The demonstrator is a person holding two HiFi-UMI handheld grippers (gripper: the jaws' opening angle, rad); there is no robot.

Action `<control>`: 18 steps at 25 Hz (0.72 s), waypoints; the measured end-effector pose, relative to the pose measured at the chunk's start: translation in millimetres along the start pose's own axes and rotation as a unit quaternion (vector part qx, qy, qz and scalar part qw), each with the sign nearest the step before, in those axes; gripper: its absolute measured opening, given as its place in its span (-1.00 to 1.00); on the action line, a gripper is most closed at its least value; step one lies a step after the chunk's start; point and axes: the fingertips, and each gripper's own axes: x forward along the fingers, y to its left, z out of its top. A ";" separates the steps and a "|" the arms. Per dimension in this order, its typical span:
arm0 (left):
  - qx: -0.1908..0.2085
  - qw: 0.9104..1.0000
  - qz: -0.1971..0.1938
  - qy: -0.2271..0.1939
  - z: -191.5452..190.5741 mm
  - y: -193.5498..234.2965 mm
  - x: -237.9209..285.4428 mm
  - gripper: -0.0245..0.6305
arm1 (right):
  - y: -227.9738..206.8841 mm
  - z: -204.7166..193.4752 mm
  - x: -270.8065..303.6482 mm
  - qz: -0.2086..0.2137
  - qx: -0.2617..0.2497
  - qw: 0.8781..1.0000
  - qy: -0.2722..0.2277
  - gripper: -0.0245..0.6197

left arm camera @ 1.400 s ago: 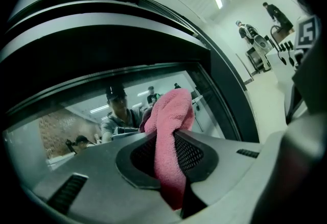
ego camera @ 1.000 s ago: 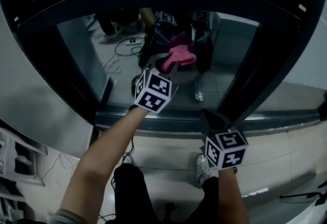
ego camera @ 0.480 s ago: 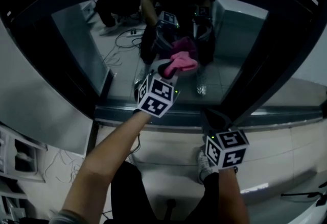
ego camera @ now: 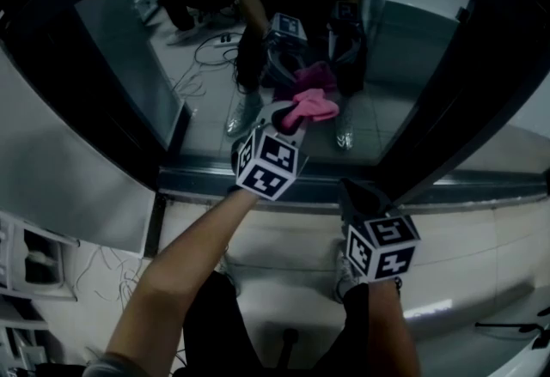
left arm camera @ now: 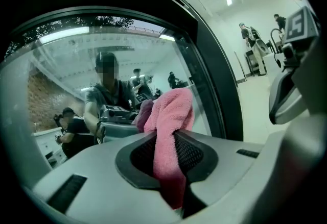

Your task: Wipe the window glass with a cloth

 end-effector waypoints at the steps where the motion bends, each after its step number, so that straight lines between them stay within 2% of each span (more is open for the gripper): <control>1: -0.002 1.000 -0.003 0.006 -6.4 -2.8 1.1 -0.75 | -0.3 -2.2 1.7 0.000 0.001 1.000 0.002 -0.93; 9: -0.019 0.998 -0.025 0.052 -65.7 -25.2 11.6 -0.75 | -7.4 -22.1 17.3 0.003 0.008 1.000 0.018 -0.93; 18: -0.023 0.996 -0.047 0.071 -109.8 -46.6 25.4 -0.75 | -17.3 -49.8 41.8 0.008 0.018 0.999 0.039 -0.93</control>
